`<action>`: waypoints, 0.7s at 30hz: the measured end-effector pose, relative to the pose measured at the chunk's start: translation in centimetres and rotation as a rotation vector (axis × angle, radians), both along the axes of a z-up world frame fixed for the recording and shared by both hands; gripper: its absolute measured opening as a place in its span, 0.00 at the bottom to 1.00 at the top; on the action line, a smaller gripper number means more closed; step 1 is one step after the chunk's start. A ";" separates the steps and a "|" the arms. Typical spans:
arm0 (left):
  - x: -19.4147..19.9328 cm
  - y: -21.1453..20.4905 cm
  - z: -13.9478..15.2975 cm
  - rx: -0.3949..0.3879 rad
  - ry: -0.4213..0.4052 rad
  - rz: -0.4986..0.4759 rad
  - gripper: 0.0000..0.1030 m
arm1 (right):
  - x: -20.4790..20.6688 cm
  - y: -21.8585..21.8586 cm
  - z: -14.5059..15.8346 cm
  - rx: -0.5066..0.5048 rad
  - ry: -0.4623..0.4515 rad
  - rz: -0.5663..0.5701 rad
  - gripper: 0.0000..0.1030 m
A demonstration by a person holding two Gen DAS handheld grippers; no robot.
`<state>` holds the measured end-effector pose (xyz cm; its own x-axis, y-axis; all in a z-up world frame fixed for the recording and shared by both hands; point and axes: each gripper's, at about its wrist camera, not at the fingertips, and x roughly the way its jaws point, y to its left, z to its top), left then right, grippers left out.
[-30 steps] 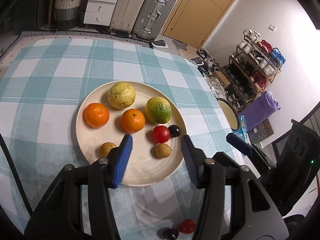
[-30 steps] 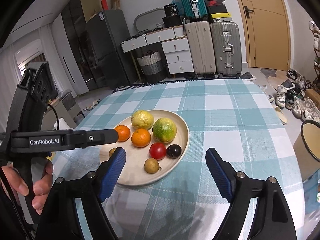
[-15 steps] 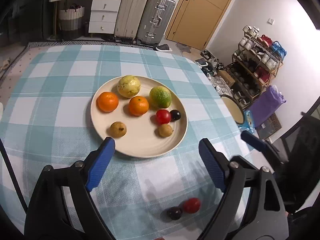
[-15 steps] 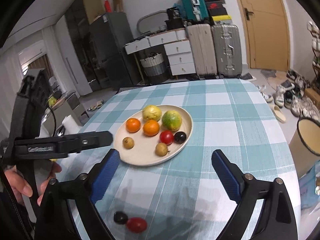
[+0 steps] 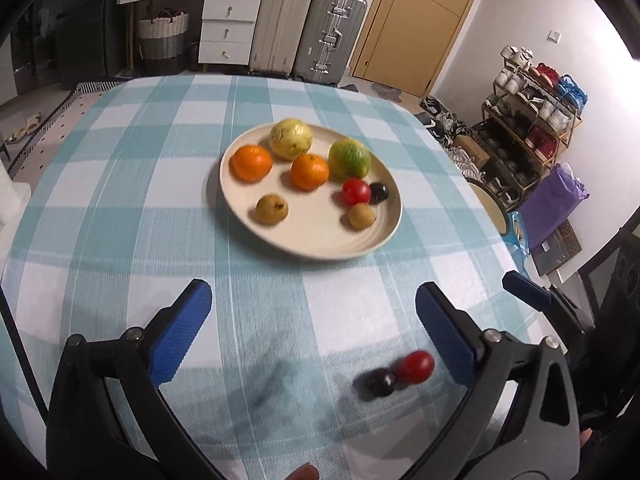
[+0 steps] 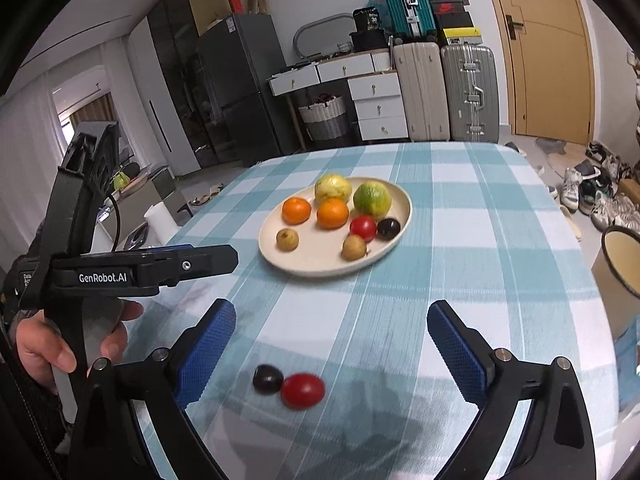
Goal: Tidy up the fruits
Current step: 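Withdraw both tools toward the remaining tomato and plum, then grasp the red tomato with the right tool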
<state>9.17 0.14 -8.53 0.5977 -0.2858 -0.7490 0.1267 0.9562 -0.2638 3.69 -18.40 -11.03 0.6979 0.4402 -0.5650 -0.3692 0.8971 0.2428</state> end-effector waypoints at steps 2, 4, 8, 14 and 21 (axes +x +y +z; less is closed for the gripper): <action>-0.3 0.1 -0.6 0.004 0.011 0.003 0.99 | -0.5 0.0 -0.5 0.012 0.009 0.010 0.96; -0.8 0.3 -1.2 -0.003 0.024 0.005 0.99 | -0.9 0.1 -0.8 0.022 0.021 0.023 0.96; -1.6 0.8 -2.1 -0.013 0.044 0.010 0.99 | -1.8 0.3 -1.9 0.021 0.046 0.036 0.96; -2.5 1.6 -3.0 -0.026 0.062 0.014 0.99 | -2.1 0.7 -3.2 0.031 0.094 0.063 0.96; -2.8 2.5 -3.6 -0.042 0.079 0.027 0.99 | -1.6 1.4 -4.3 0.054 0.143 0.082 0.80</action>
